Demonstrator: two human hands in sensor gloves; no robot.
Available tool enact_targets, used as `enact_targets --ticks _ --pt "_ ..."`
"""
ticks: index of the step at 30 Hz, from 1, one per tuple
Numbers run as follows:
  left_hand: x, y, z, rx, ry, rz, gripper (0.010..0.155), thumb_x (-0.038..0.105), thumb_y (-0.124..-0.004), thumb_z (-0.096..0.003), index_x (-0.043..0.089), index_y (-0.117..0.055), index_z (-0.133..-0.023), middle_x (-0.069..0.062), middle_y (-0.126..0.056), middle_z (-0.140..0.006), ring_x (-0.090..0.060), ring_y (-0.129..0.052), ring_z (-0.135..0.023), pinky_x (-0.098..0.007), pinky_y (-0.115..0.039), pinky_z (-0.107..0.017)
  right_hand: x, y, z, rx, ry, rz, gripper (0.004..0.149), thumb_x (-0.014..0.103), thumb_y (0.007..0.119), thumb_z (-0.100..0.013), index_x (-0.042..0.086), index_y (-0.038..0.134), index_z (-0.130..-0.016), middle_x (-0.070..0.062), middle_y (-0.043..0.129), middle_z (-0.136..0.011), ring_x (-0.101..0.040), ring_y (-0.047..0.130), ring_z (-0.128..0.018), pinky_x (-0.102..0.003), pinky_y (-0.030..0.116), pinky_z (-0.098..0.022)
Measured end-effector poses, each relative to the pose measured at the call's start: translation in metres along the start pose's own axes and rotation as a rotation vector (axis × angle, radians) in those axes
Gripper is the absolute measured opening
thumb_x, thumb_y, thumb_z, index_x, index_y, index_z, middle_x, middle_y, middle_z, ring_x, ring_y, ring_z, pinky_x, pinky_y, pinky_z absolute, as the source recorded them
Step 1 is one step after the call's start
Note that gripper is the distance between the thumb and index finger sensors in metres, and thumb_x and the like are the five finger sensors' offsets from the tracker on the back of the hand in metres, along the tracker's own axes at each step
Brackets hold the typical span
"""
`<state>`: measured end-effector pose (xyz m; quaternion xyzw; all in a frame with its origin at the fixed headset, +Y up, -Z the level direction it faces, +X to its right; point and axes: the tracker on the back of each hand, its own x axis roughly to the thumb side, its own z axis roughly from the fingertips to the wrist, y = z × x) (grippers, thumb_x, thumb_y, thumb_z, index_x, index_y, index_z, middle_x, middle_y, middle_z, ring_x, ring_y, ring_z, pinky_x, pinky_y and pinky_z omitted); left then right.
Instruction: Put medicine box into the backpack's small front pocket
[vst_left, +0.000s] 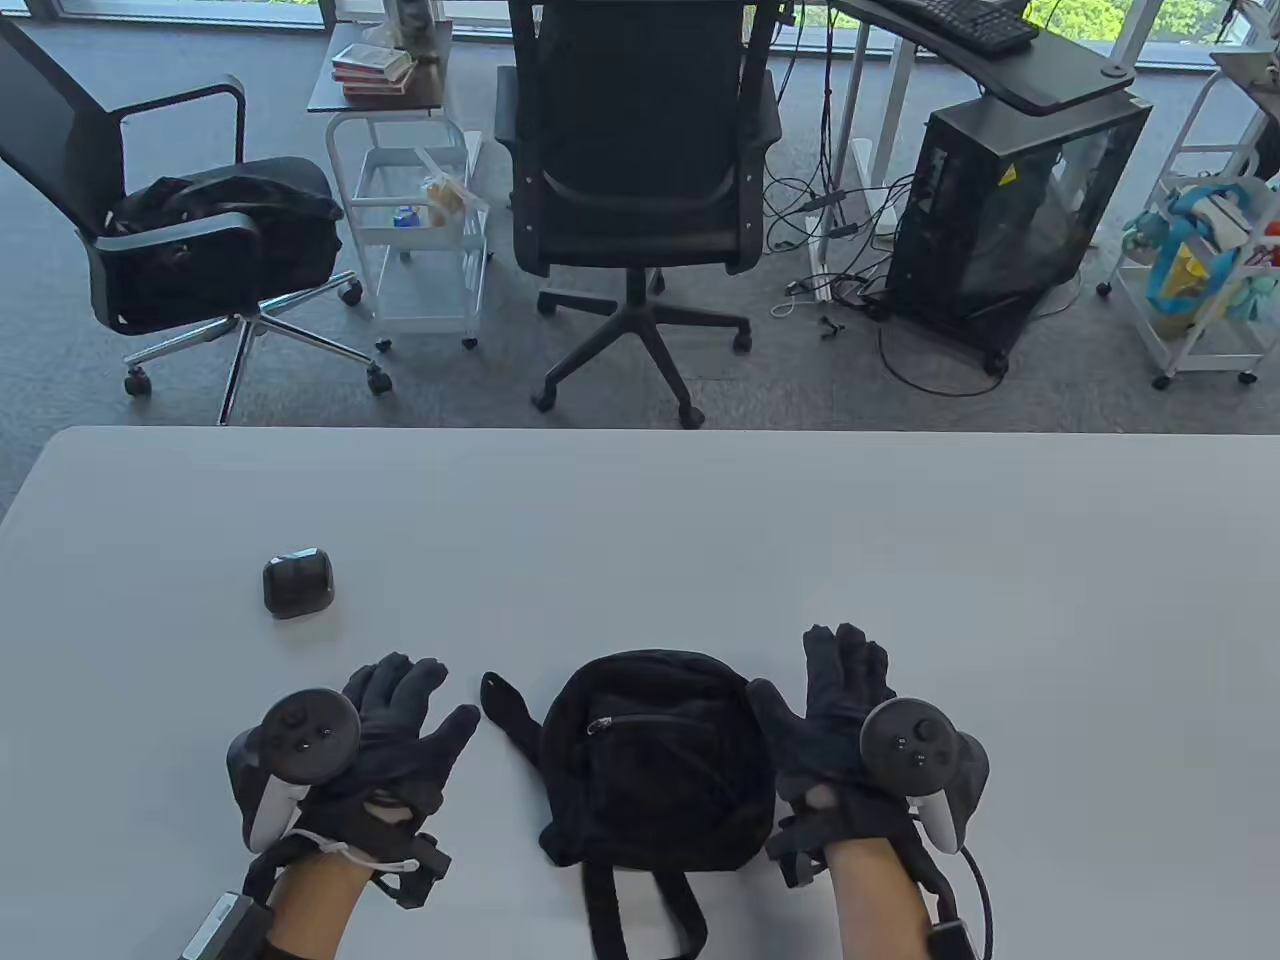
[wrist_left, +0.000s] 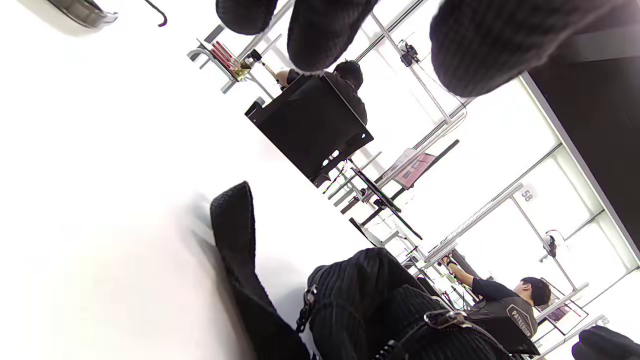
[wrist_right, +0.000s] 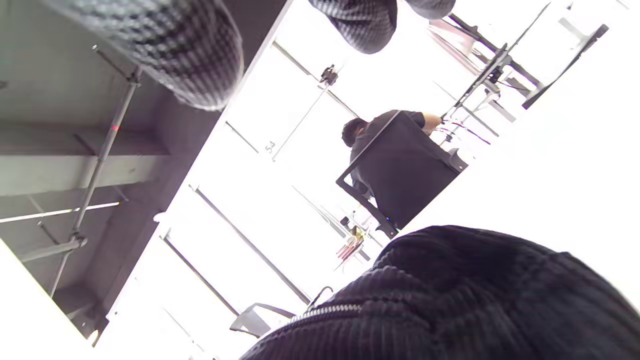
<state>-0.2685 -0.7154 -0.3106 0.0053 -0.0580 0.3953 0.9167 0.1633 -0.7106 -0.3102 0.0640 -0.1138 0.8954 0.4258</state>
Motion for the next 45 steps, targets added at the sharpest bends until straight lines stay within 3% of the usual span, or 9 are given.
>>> enact_targets --ticks 10,30,39,45 --pt "0.008 -0.005 0.005 -0.003 -0.029 -0.014 0.08 0.06 -0.078 -0.0517 0.006 -0.062 -0.108 -0.036 -0.045 -0.115 -0.064 -0.03 -0.101 -0.078 -0.028 -0.06 0.014 0.013 0.002 0.051 -0.056 0.056 0.089 0.057 0.072 -0.055 -0.012 0.048 -0.106 -0.041 0.033 -0.106 -0.07 0.028 -0.091 -0.079 0.027 -0.054" --pt "0.012 -0.011 0.006 -0.03 -0.054 -0.008 0.08 0.06 -0.077 -0.0519 0.005 -0.061 -0.109 -0.036 -0.044 -0.115 -0.063 -0.029 -0.101 -0.078 -0.029 -0.06 0.01 0.015 0.002 0.083 0.006 0.092 0.086 0.055 0.072 -0.056 -0.013 0.054 -0.104 -0.044 0.037 -0.104 -0.071 0.029 -0.089 -0.079 0.025 -0.053" --pt "0.013 -0.013 0.006 -0.044 -0.046 -0.001 0.08 0.06 -0.077 -0.052 0.005 -0.061 -0.108 -0.036 -0.045 -0.115 -0.064 -0.03 -0.101 -0.078 -0.029 -0.06 -0.003 0.019 0.0 0.082 0.087 0.126 0.087 0.056 0.072 -0.056 -0.013 0.053 -0.105 -0.044 0.036 -0.104 -0.071 0.027 -0.09 -0.078 0.024 -0.053" --pt "0.013 -0.015 0.006 -0.053 -0.044 0.004 0.08 0.059 -0.077 -0.0522 0.005 -0.061 -0.108 -0.036 -0.045 -0.115 -0.064 -0.03 -0.1 -0.078 -0.029 -0.06 -0.026 0.026 -0.002 0.138 0.218 0.174 0.088 0.058 0.071 -0.056 -0.013 0.052 -0.106 -0.044 0.03 -0.105 -0.069 0.019 -0.09 -0.078 0.019 -0.052"
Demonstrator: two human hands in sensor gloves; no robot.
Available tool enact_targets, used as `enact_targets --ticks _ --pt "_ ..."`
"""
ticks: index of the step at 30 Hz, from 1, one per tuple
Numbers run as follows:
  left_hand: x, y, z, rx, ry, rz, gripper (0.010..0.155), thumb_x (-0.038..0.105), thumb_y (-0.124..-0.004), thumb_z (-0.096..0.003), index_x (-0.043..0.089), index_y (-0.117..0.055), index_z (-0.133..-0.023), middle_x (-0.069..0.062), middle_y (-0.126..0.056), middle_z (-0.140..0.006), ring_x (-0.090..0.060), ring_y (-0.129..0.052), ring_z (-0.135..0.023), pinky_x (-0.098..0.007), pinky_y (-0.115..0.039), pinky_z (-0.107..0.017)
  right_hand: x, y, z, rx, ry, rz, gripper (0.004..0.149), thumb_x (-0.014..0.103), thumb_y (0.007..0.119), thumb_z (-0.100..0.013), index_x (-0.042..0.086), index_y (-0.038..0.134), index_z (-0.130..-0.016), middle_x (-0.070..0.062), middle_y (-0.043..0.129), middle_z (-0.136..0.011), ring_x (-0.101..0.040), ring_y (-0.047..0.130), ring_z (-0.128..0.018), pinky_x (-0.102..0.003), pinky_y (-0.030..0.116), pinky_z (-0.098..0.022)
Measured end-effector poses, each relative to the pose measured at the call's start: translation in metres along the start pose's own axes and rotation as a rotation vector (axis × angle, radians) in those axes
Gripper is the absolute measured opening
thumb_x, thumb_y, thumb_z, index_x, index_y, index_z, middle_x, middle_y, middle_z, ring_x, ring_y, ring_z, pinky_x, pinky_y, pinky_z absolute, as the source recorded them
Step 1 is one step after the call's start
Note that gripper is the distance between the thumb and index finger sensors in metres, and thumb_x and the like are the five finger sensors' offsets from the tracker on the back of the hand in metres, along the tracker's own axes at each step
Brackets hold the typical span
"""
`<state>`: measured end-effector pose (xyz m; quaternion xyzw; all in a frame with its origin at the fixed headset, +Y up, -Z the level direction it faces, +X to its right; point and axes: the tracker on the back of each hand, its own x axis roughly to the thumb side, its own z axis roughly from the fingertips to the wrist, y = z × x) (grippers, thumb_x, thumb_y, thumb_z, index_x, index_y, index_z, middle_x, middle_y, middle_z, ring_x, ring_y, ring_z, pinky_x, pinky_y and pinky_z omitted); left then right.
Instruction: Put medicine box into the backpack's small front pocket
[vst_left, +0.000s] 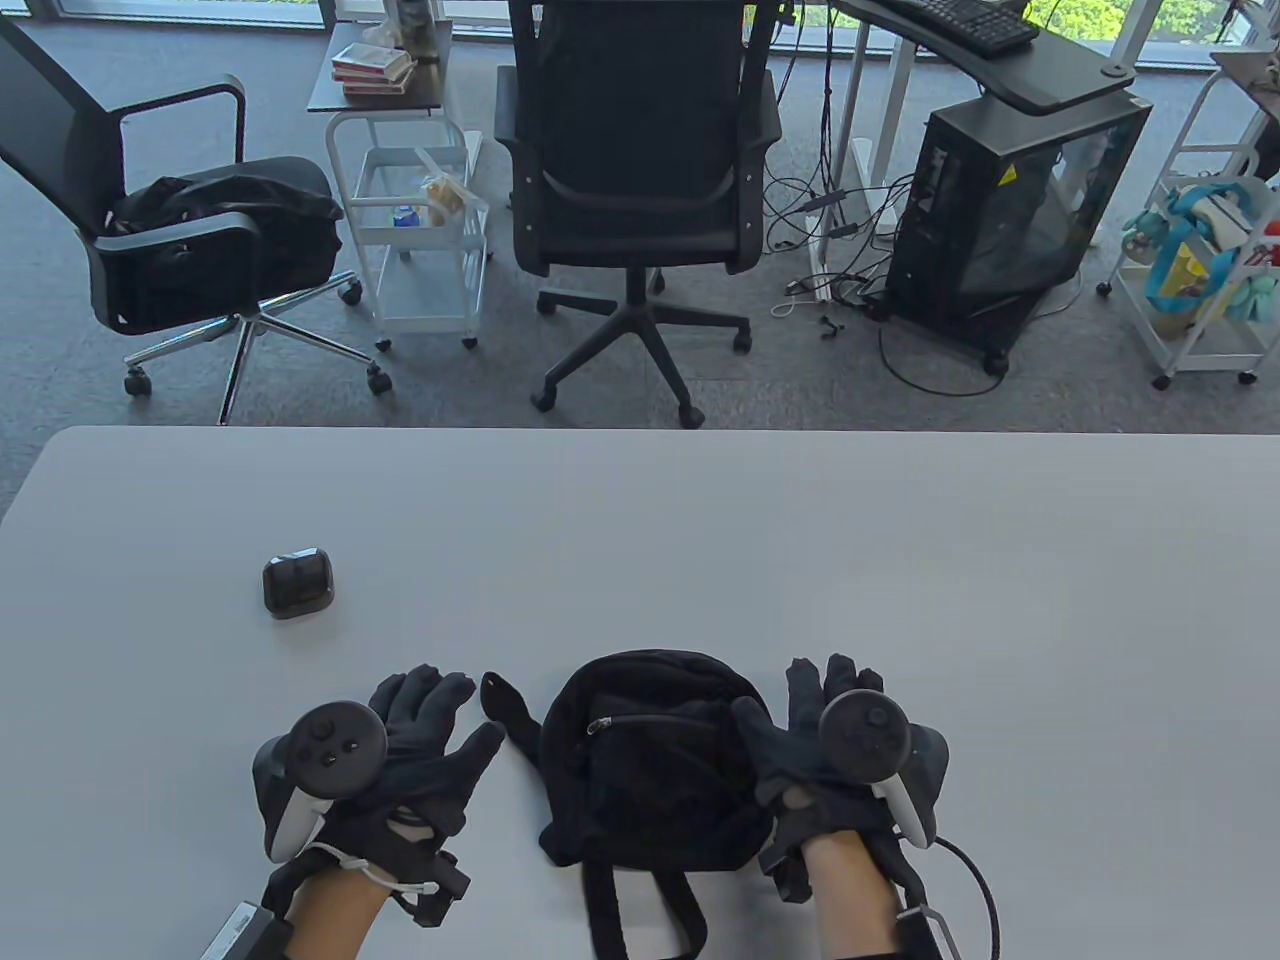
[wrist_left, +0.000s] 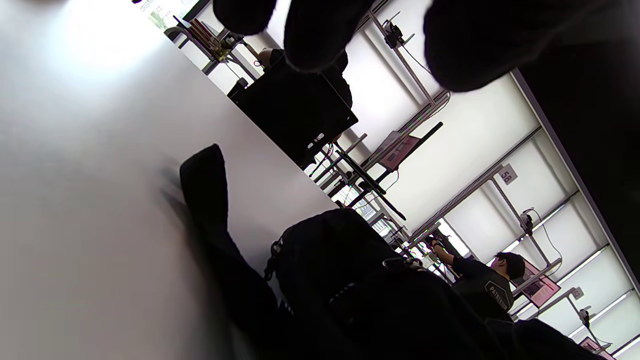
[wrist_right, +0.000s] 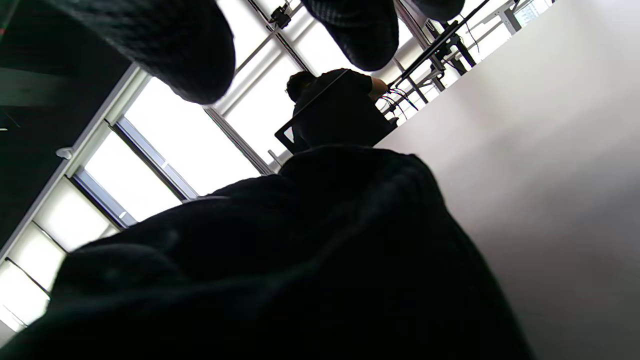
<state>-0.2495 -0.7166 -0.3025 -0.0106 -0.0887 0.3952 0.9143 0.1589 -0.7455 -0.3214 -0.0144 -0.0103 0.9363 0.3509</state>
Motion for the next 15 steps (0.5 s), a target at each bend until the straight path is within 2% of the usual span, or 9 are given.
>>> enact_targets --ticks 10,12,15 --pt "0.001 -0.003 0.0 -0.024 0.011 0.005 0.079 0.059 -0.077 -0.0523 0.005 -0.062 -0.108 -0.036 -0.045 -0.115 -0.064 -0.03 -0.1 -0.078 -0.029 -0.06 -0.022 0.021 -0.006 0.175 0.143 0.076 0.091 0.06 0.069 -0.057 -0.011 0.046 -0.108 -0.041 0.014 -0.106 -0.061 0.0 -0.089 -0.075 0.011 -0.052" --pt "0.0 -0.003 0.0 -0.031 0.016 0.003 0.079 0.059 -0.077 -0.0523 0.005 -0.063 -0.108 -0.036 -0.045 -0.115 -0.064 -0.03 -0.1 -0.078 -0.029 -0.06 -0.024 0.029 -0.006 0.186 0.153 0.03 0.086 0.059 0.068 -0.057 -0.008 0.049 -0.108 -0.04 0.01 -0.105 -0.06 -0.001 -0.087 -0.075 0.013 -0.053" --pt "0.001 -0.004 0.0 -0.031 0.017 0.004 0.079 0.059 -0.077 -0.0523 0.005 -0.063 -0.108 -0.036 -0.045 -0.115 -0.064 -0.03 -0.1 -0.078 -0.029 -0.06 -0.015 0.034 -0.007 0.149 0.149 -0.1 0.07 0.046 0.073 -0.057 -0.006 0.062 -0.102 -0.039 0.009 -0.104 -0.06 -0.003 -0.087 -0.074 0.012 -0.054"
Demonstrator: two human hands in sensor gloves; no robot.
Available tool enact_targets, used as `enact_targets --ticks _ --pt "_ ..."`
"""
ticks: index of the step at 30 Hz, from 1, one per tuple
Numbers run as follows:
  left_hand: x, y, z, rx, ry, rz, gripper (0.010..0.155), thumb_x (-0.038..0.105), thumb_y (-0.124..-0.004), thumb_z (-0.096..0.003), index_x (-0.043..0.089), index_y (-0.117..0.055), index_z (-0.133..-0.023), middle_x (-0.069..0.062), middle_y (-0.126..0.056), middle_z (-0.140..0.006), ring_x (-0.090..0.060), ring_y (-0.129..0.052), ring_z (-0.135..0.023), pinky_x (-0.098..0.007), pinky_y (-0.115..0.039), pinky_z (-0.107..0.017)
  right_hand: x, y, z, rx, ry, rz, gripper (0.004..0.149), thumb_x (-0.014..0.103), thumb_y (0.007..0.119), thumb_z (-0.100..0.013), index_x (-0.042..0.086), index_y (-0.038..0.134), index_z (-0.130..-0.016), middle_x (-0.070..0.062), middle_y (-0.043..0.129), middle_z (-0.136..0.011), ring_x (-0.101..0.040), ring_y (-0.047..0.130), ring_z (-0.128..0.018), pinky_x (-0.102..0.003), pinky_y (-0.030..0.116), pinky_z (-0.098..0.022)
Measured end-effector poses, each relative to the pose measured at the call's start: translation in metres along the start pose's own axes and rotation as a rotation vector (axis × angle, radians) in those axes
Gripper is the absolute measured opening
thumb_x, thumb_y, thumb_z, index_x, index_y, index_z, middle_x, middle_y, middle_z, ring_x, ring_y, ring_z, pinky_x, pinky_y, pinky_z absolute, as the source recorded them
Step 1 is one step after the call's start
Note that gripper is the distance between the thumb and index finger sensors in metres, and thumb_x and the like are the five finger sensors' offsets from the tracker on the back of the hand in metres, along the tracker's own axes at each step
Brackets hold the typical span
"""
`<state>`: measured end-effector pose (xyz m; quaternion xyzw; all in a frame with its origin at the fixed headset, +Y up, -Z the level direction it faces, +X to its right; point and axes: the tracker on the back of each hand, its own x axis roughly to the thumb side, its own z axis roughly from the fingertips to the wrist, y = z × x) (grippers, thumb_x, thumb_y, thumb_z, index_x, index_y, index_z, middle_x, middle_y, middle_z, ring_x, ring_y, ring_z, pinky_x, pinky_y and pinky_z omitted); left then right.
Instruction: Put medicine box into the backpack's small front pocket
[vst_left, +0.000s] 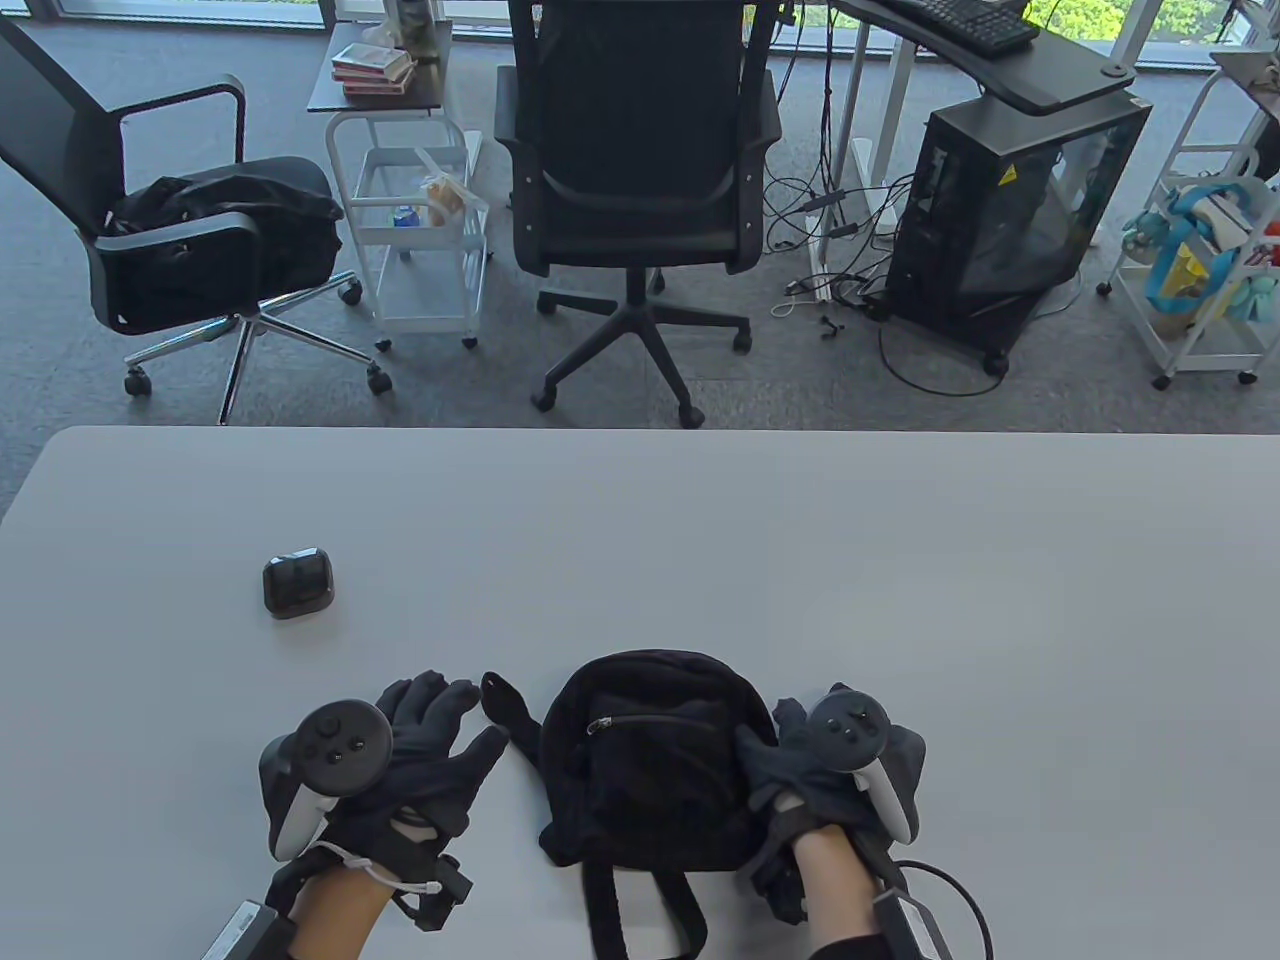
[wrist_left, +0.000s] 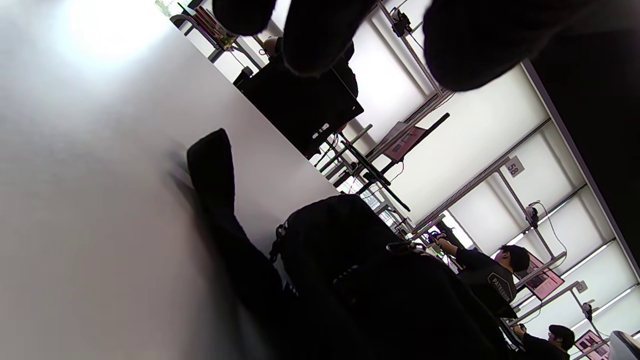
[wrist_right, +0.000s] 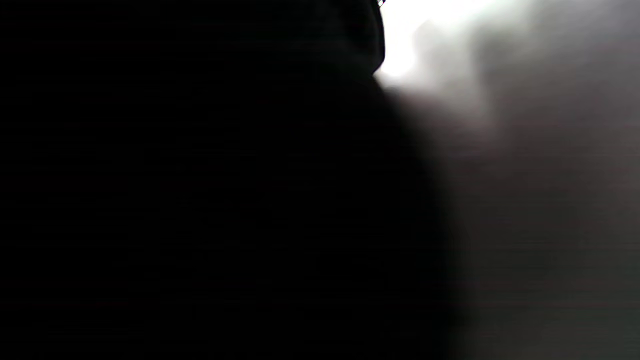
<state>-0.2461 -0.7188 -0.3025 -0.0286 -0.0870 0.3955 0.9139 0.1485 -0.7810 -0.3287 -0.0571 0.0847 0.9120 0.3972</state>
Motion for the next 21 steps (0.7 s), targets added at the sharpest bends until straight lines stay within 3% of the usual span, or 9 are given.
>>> enact_targets --ticks 3,7,10,14,16,21 --pt "0.0 0.0 0.0 0.0 0.002 0.007 0.079 0.059 -0.077 -0.0523 0.005 -0.063 -0.107 -0.036 -0.045 -0.115 -0.064 -0.03 -0.1 -0.078 -0.029 -0.06 0.008 -0.001 0.001 -0.072 -0.033 -0.081 0.052 0.034 0.076 -0.055 -0.002 0.074 -0.093 -0.039 0.02 -0.106 -0.062 0.006 -0.089 -0.075 0.018 -0.056" --pt "0.0 0.0 0.0 0.017 -0.006 0.039 0.079 0.059 -0.076 -0.0522 0.004 -0.064 -0.107 -0.036 -0.048 -0.114 -0.064 -0.032 -0.1 -0.078 -0.029 -0.06 0.016 -0.008 0.008 -0.14 -0.137 -0.266 0.046 0.033 0.076 -0.054 0.003 0.077 -0.089 -0.039 0.04 -0.106 -0.069 0.03 -0.092 -0.076 0.03 -0.057" --pt "0.001 0.0 0.001 0.026 -0.013 0.073 0.078 0.059 -0.076 -0.0522 0.004 -0.064 -0.106 -0.035 -0.049 -0.114 -0.064 -0.033 -0.1 -0.078 -0.031 -0.06 0.02 -0.01 0.012 -0.082 -0.214 -0.546 0.047 0.035 0.073 -0.056 0.005 0.074 -0.091 -0.036 0.053 -0.105 -0.068 0.049 -0.093 -0.077 0.04 -0.059" --pt "-0.002 -0.002 0.0 0.024 -0.005 0.156 0.078 0.059 -0.076 -0.0524 0.004 -0.065 -0.106 -0.035 -0.051 -0.114 -0.063 -0.036 -0.1 -0.078 -0.032 -0.06 0.028 -0.007 0.017 0.027 -0.273 -0.883 0.049 0.037 0.068 -0.057 0.003 0.068 -0.092 -0.028 0.075 -0.094 -0.049 0.088 -0.082 -0.07 0.059 -0.062" --pt "-0.004 -0.004 -0.001 0.014 0.005 0.201 0.078 0.059 -0.076 -0.0524 0.004 -0.065 -0.106 -0.035 -0.051 -0.113 -0.064 -0.036 -0.1 -0.078 -0.032 -0.06 0.034 -0.007 0.018 0.058 -0.323 -0.96 0.049 0.038 0.066 -0.057 0.003 0.067 -0.091 -0.024 0.082 -0.089 -0.043 0.096 -0.076 -0.067 0.065 -0.061" --pt "-0.009 -0.008 -0.002 -0.003 0.038 0.34 0.079 0.061 -0.075 -0.0528 0.004 -0.063 -0.106 -0.034 -0.052 -0.113 -0.063 -0.037 -0.1 -0.077 -0.034 -0.06 0.044 -0.01 0.024 0.094 -0.384 -1.098 0.049 0.04 0.065 -0.058 0.004 0.066 -0.091 -0.021 0.084 -0.088 -0.04 0.097 -0.075 -0.065 0.066 -0.062"
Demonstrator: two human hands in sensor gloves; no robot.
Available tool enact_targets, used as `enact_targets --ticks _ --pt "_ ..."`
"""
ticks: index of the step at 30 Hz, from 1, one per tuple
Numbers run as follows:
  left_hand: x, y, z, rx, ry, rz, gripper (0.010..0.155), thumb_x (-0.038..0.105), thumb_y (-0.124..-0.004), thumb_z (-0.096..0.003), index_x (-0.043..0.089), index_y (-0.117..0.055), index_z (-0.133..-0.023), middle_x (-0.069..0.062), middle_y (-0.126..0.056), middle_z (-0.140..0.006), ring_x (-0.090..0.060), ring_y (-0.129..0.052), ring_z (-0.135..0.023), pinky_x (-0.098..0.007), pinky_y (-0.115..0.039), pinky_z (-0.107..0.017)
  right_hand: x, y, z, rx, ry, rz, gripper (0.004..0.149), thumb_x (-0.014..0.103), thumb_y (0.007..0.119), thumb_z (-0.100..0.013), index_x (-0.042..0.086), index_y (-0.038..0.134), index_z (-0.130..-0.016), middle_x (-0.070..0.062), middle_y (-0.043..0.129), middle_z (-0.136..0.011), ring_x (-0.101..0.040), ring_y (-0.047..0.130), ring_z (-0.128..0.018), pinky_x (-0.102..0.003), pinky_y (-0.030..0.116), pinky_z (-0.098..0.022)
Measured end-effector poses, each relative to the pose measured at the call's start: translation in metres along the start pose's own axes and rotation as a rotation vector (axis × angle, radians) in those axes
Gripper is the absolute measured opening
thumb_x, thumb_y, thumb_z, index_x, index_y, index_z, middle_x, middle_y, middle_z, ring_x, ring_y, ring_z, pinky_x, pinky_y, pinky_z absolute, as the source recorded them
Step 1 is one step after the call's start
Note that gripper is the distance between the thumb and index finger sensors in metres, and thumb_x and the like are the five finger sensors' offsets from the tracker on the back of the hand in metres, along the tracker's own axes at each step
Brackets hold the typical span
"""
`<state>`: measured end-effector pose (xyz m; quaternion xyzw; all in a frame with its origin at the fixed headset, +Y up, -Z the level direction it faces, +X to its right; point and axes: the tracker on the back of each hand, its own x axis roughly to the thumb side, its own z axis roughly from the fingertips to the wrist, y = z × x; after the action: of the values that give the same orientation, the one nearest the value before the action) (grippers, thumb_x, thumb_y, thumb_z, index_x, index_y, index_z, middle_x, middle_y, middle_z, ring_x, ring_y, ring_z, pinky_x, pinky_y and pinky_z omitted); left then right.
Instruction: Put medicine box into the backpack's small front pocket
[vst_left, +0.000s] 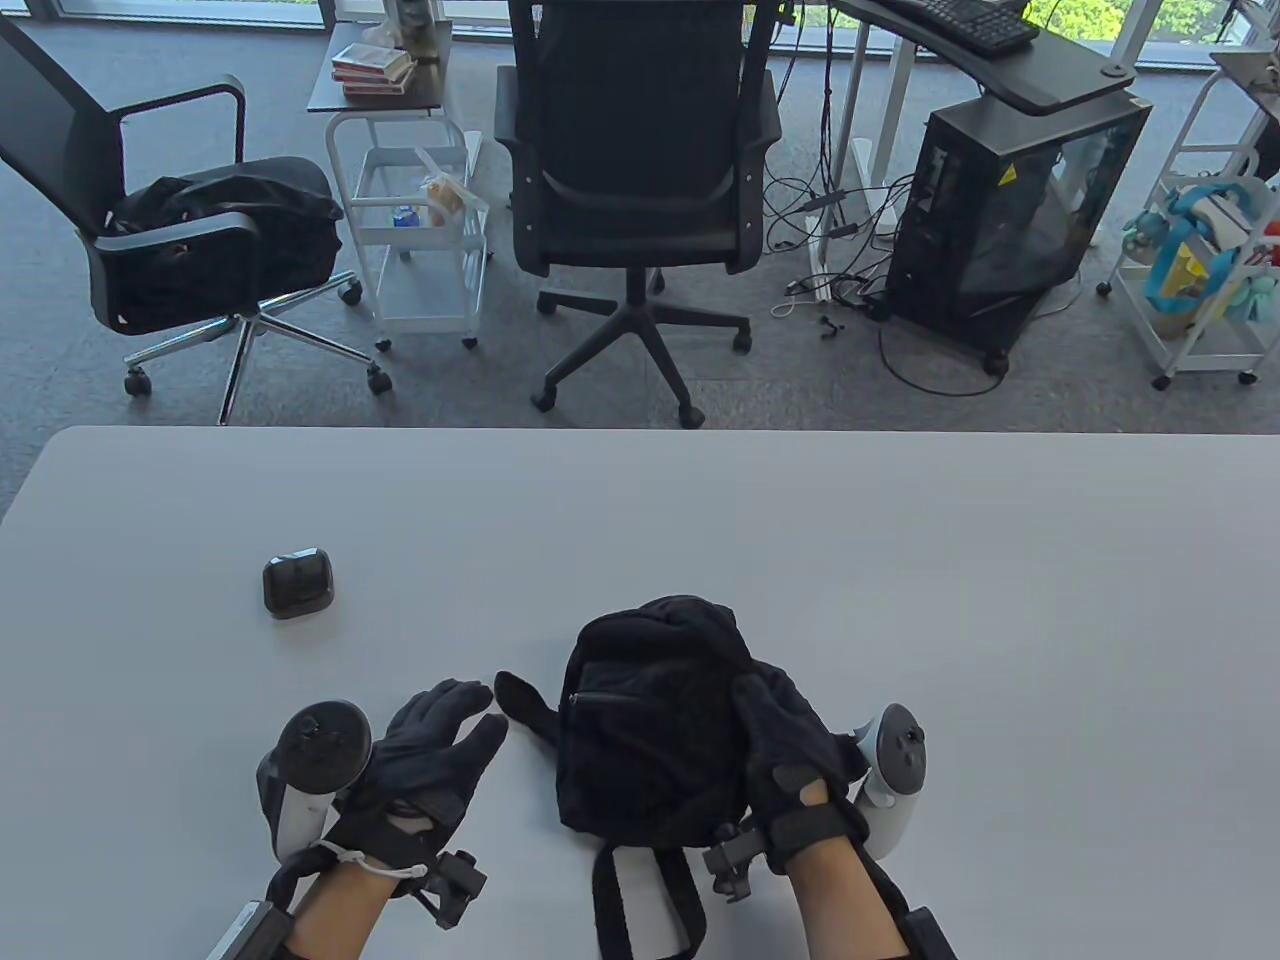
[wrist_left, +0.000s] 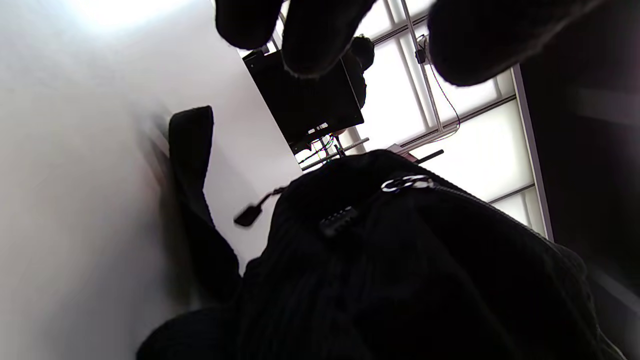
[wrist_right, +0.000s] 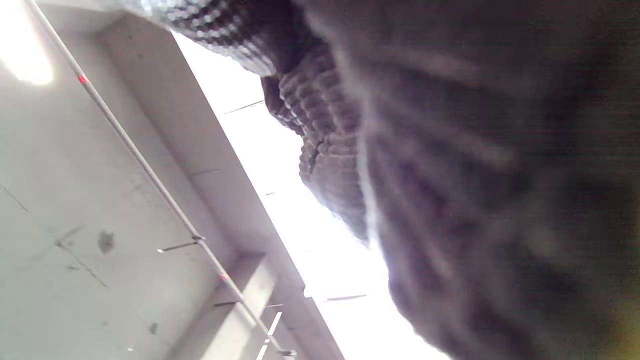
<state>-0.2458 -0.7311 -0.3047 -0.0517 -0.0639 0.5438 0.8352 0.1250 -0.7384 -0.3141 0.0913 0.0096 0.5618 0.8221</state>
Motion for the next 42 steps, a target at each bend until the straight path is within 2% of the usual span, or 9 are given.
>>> enact_targets --ticks 8,14,18,23,29,33,36,39,42 --pt "-0.018 -0.014 -0.01 -0.098 0.098 0.376 0.086 0.066 -0.072 -0.0534 0.003 -0.056 -0.109 -0.033 -0.052 -0.114 -0.063 -0.038 -0.101 -0.077 -0.035 -0.06 0.003 0.016 0.0 0.056 -0.027 -0.191 0.049 0.042 0.063 -0.058 0.006 0.066 -0.091 -0.016 0.086 -0.087 -0.036 0.099 -0.074 -0.065 0.066 -0.062" --pt "-0.024 -0.036 -0.018 -0.356 0.106 0.655 0.095 0.076 -0.067 -0.0538 0.001 -0.052 -0.111 -0.032 -0.053 -0.116 -0.063 -0.033 -0.103 -0.079 -0.028 -0.06 0.001 0.028 -0.001 0.132 -0.029 -0.256 0.049 0.043 0.062 -0.058 0.007 0.066 -0.091 -0.014 0.088 -0.086 -0.033 0.1 -0.072 -0.064 0.066 -0.063" --pt "-0.016 -0.044 -0.02 -0.498 0.048 0.78 0.079 0.069 -0.074 -0.0563 0.006 -0.067 -0.104 -0.022 -0.078 -0.105 -0.058 -0.044 -0.106 -0.079 -0.03 -0.062 0.0 0.028 -0.001 0.116 -0.037 -0.198 0.049 0.042 0.062 -0.058 0.007 0.065 -0.092 -0.013 0.087 -0.087 -0.034 0.099 -0.073 -0.066 0.065 -0.063" --pt "-0.014 -0.038 -0.022 -0.469 0.023 0.829 0.051 0.046 -0.083 -0.0567 0.015 -0.077 -0.097 -0.012 -0.09 -0.097 -0.051 -0.058 -0.105 -0.079 -0.035 -0.064 0.004 0.018 -0.001 -0.017 -0.049 0.122 0.055 0.043 0.063 -0.059 0.003 0.062 -0.096 -0.019 0.081 -0.092 -0.04 0.092 -0.078 -0.068 0.061 -0.062" --pt "-0.008 -0.025 -0.022 -0.286 -0.075 0.675 0.046 0.037 -0.086 -0.0541 0.017 -0.078 -0.095 -0.01 -0.092 -0.094 -0.044 -0.07 -0.1 -0.078 -0.043 -0.064 0.017 0.027 0.006 -0.093 -0.133 0.393 0.082 0.055 0.066 -0.058 -0.006 0.039 -0.106 -0.033 0.051 -0.105 -0.06 0.063 -0.09 -0.074 0.051 -0.057" --pt "-0.007 -0.019 -0.02 -0.151 -0.098 0.583 0.046 0.034 -0.086 -0.0536 0.018 -0.078 -0.095 -0.011 -0.091 -0.094 -0.044 -0.073 -0.098 -0.077 -0.046 -0.064 0.03 0.039 0.013 -0.092 -0.225 0.557 0.083 0.055 0.068 -0.057 -0.006 0.039 -0.106 -0.036 0.036 -0.106 -0.066 0.046 -0.092 -0.076 0.042 -0.057" --pt "-0.004 -0.015 -0.018 -0.064 -0.116 0.479 0.045 0.034 -0.087 -0.0533 0.02 -0.079 -0.095 -0.011 -0.091 -0.094 -0.043 -0.074 -0.097 -0.076 -0.049 -0.064 0.033 0.053 0.017 -0.044 -0.26 0.693 0.079 0.055 0.07 -0.057 -0.006 0.051 -0.104 -0.035 0.048 -0.104 -0.064 0.058 -0.088 -0.073 0.05 -0.055" --pt "0.002 -0.013 -0.014 0.008 -0.157 0.409 0.045 0.034 -0.088 -0.0532 0.021 -0.08 -0.095 -0.011 -0.092 -0.094 -0.042 -0.078 -0.094 -0.075 -0.052 -0.063 0.032 0.071 0.02 -0.004 -0.261 0.783 0.071 0.057 0.073 -0.055 -0.005 0.075 -0.09 -0.031 0.078 -0.09 -0.054 0.085 -0.072 -0.069 0.065 -0.049" --pt "0.013 -0.015 -0.009 0.05 -0.218 0.315 0.045 0.034 -0.089 -0.0528 0.022 -0.081 -0.095 -0.011 -0.093 -0.094 -0.042 -0.08 -0.093 -0.074 -0.054 -0.063 0.022 0.088 0.02 0.131 -0.114 0.825 0.071 0.063 0.072 -0.055 -0.003 0.087 -0.079 -0.026 0.092 -0.076 -0.047 0.097 -0.057 -0.065 0.073 -0.043"
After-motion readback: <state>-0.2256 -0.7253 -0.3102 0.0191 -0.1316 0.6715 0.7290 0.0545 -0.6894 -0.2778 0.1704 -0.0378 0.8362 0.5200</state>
